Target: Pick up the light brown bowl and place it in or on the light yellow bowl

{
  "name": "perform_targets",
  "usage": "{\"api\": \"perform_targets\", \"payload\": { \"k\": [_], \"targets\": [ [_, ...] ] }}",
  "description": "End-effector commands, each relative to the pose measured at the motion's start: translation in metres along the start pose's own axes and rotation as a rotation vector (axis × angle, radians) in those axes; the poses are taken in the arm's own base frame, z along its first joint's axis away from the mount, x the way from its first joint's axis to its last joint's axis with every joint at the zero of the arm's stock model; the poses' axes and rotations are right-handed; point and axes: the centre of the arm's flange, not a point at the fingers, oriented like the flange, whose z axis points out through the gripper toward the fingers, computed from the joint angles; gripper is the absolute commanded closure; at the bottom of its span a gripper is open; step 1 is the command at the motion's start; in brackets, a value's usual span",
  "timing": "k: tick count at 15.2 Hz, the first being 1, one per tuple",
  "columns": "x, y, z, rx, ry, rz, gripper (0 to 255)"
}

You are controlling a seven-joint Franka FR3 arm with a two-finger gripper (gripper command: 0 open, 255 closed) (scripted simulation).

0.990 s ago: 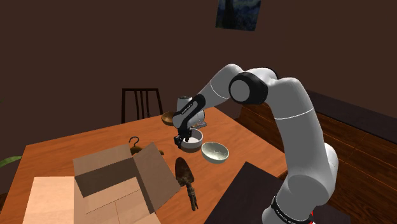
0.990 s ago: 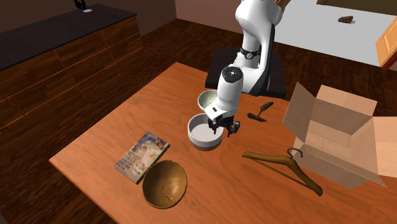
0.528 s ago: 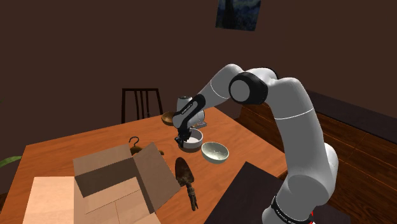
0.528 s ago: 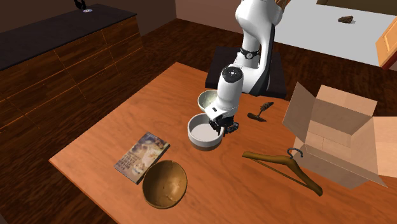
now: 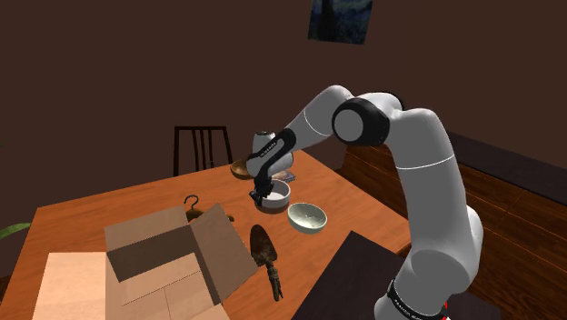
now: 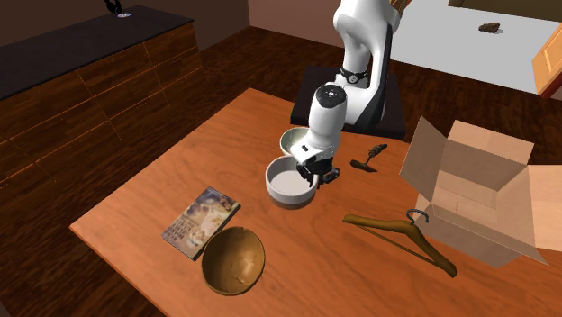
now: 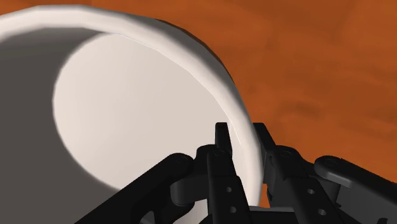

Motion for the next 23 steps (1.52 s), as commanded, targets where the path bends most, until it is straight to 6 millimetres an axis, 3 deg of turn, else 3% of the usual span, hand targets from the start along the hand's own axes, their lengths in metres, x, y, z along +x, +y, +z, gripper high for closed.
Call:
{"api": "perform_targets", "payload": {
  "k": [1,23],
  "targets": [
    [0.001,0.001,-0.011,0.000,0.001,0.000,255],
    [0.000,0.001,-0.126,0.000,0.001,0.000,255]
  ]
}}
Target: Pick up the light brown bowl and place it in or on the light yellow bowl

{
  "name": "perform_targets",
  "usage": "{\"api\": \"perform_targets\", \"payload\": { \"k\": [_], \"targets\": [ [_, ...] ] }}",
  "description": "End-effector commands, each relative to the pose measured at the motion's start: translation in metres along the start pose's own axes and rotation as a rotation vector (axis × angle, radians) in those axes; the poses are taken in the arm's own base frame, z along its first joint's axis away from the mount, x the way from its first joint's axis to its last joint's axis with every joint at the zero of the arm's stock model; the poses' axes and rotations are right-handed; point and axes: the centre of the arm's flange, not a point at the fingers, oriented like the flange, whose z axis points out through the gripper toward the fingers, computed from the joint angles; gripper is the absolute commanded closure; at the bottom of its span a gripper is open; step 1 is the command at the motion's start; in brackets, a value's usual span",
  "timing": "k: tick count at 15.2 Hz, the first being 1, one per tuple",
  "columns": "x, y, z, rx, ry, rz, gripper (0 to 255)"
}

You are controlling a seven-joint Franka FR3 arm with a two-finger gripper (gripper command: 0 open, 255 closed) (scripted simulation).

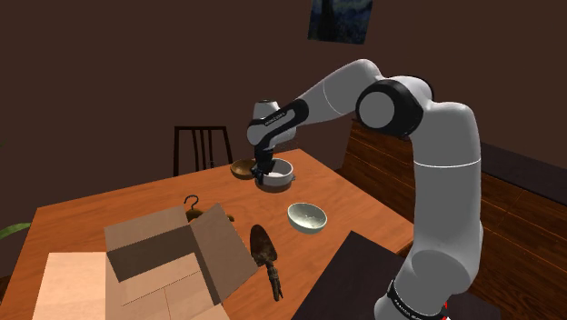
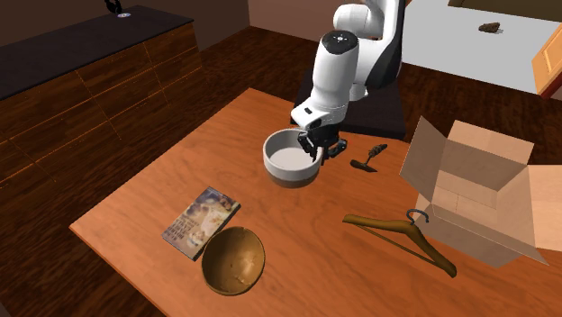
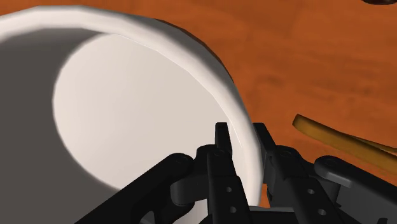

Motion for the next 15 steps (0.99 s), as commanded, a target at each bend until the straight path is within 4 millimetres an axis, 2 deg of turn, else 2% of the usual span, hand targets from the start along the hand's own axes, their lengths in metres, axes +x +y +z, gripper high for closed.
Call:
{"api": "perform_targets", "payload": {
  "k": [1,15],
  "targets": [
    [-0.013,0.000,-0.006,0.000,0.000,0.000,255],
    [-0.200,0.007,-0.017,0.000,0.000,0.000,255]
  ]
}}
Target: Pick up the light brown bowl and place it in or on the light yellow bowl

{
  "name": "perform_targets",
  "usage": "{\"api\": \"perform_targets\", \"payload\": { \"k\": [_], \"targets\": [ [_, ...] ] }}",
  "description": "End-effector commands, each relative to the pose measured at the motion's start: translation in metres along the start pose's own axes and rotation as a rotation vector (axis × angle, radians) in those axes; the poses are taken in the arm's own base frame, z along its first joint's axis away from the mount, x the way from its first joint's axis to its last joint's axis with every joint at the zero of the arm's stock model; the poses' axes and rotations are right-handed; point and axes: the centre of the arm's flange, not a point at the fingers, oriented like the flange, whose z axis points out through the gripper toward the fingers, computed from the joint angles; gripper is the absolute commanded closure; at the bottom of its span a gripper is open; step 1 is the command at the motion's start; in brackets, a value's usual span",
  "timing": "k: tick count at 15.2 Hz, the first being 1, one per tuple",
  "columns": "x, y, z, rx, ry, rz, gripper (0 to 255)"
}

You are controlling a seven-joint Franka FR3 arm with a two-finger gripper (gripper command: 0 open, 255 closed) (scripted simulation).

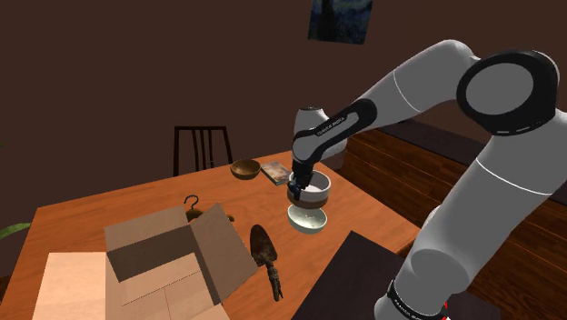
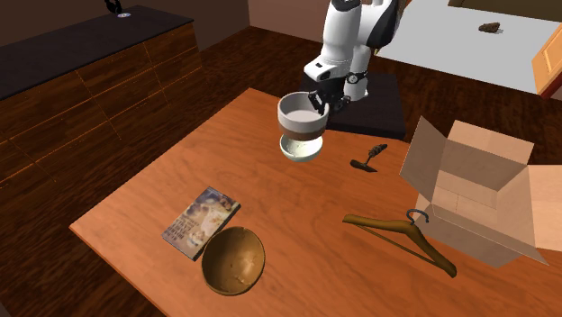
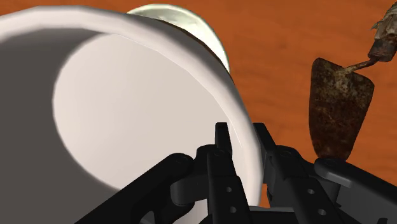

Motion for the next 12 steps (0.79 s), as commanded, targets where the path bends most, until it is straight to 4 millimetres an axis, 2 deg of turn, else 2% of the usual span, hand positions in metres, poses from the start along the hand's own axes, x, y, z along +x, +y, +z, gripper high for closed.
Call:
{"api": "perform_targets", "payload": {
  "k": [1,12],
  "targets": [
    [-0.015,-0.001,0.005,0.000,0.001,0.000,255],
    [-0.015,-0.001,0.063,0.000,0.001,0.000,255]
  ]
}}
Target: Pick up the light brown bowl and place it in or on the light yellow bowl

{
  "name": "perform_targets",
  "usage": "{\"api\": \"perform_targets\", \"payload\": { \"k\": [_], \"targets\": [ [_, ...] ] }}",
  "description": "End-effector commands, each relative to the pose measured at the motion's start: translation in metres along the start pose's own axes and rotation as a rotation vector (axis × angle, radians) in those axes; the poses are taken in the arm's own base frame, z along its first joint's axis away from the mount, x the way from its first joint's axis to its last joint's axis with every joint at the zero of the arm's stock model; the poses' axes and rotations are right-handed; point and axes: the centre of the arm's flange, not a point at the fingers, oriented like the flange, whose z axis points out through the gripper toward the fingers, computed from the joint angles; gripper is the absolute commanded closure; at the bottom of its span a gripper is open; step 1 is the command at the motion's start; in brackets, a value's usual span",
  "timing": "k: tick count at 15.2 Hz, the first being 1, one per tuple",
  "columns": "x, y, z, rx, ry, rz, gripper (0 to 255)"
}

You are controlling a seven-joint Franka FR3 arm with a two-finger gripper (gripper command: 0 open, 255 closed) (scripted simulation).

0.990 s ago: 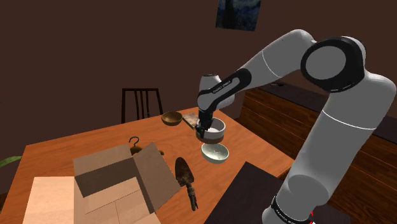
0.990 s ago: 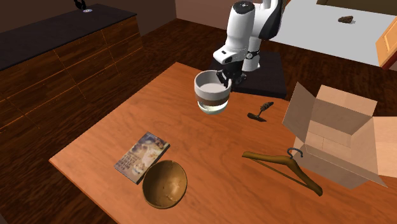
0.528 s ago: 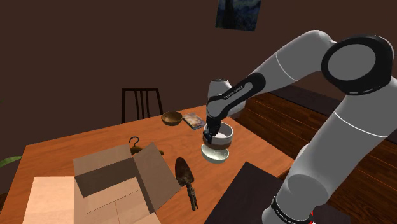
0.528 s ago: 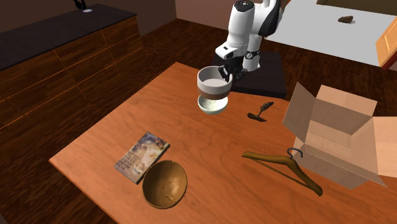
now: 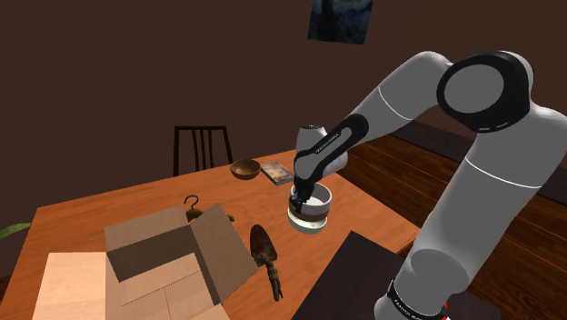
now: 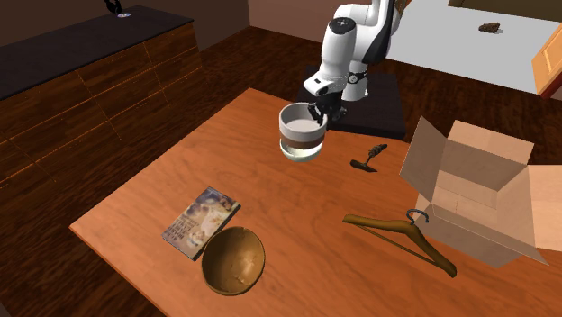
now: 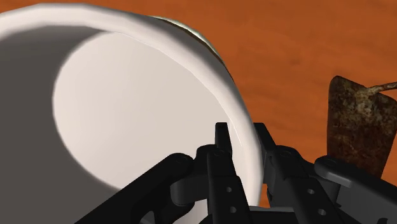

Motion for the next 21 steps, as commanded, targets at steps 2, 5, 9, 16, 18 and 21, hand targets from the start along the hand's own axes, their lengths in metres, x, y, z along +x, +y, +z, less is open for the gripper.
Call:
{"api": "perform_targets", "payload": {
  "k": [2,5,9,16,18,21],
  "targets": [
    [0.000,-0.001,0.018,0.000,0.001,0.000,255],
    [0.000,-0.001,0.027,0.000,0.001,0.000,255],
    [0.000,-0.001,0.027,0.000,0.001,0.000,255],
    [0.000,-0.001,0.027,0.000,0.001,0.000,0],
    [0.000,-0.001,0.027,0.000,0.001,0.000,0],
    [0.000,-0.001,-0.012,0.000,0.001,0.000,0]
  ]
}}
